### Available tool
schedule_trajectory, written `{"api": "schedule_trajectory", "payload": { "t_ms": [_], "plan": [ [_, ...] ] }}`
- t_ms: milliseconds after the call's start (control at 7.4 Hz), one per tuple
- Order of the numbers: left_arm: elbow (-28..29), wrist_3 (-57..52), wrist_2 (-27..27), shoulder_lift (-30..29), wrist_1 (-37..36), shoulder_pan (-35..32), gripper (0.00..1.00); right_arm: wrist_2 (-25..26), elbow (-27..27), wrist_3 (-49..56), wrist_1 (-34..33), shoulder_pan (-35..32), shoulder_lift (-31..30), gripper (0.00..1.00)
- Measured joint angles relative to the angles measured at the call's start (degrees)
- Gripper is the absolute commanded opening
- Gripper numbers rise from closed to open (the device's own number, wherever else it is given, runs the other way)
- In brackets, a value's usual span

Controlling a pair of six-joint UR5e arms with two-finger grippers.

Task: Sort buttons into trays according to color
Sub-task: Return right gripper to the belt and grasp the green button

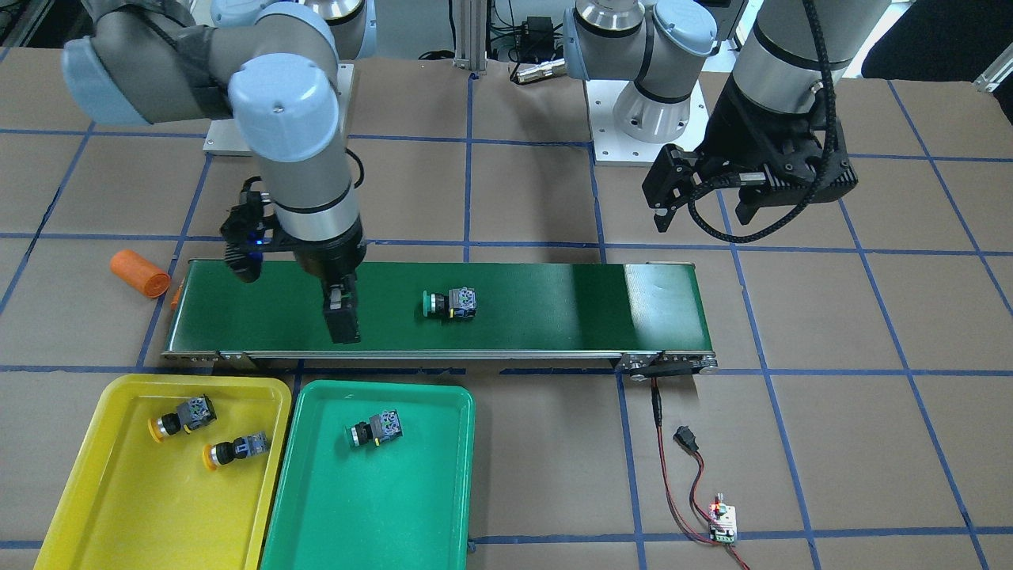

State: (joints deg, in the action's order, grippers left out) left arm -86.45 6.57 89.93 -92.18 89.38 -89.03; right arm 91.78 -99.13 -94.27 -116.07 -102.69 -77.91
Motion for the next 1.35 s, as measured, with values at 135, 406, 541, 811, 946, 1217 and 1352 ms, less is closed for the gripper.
{"api": "schedule_trajectory", "payload": {
  "t_ms": [135, 406, 541, 811, 946, 1217, 1352],
  "plan": [
    [0.02, 0.07, -0.06, -0.10, 0.00, 0.00, 1.00, -0.12, -1.15, -3.85, -0.34, -2.13, 0.13, 1.00],
    [0.05, 0.11, -0.08, -0.19, 0.01, 0.00, 1.00, -0.69, -2.44, -8.17, -0.75, -3.63, 1.38, 1.00],
    [0.05, 0.11, -0.05, -0.20, 0.01, 0.00, 1.00, -0.82, -2.75, -9.23, -0.84, -4.20, 2.38, 1.00],
    [0.05, 0.11, -0.04, -0.22, 0.01, 0.00, 1.00, -0.94, -2.96, -10.18, -0.90, -5.05, 4.25, 1.00],
    [0.05, 0.13, -0.08, -0.29, 0.01, 0.00, 1.00, -0.97, -3.04, -10.32, -0.91, -5.39, 4.96, 1.00],
    [0.07, 0.19, -0.10, -0.28, 0.00, 0.00, 1.00, -0.97, -3.18, -10.35, -0.89, -5.89, 6.14, 0.79],
    [0.11, 0.20, -0.11, -0.21, 0.01, 0.00, 1.00, -0.93, -3.22, -10.16, -0.85, -6.00, 6.68, 0.43]
  ]
}}
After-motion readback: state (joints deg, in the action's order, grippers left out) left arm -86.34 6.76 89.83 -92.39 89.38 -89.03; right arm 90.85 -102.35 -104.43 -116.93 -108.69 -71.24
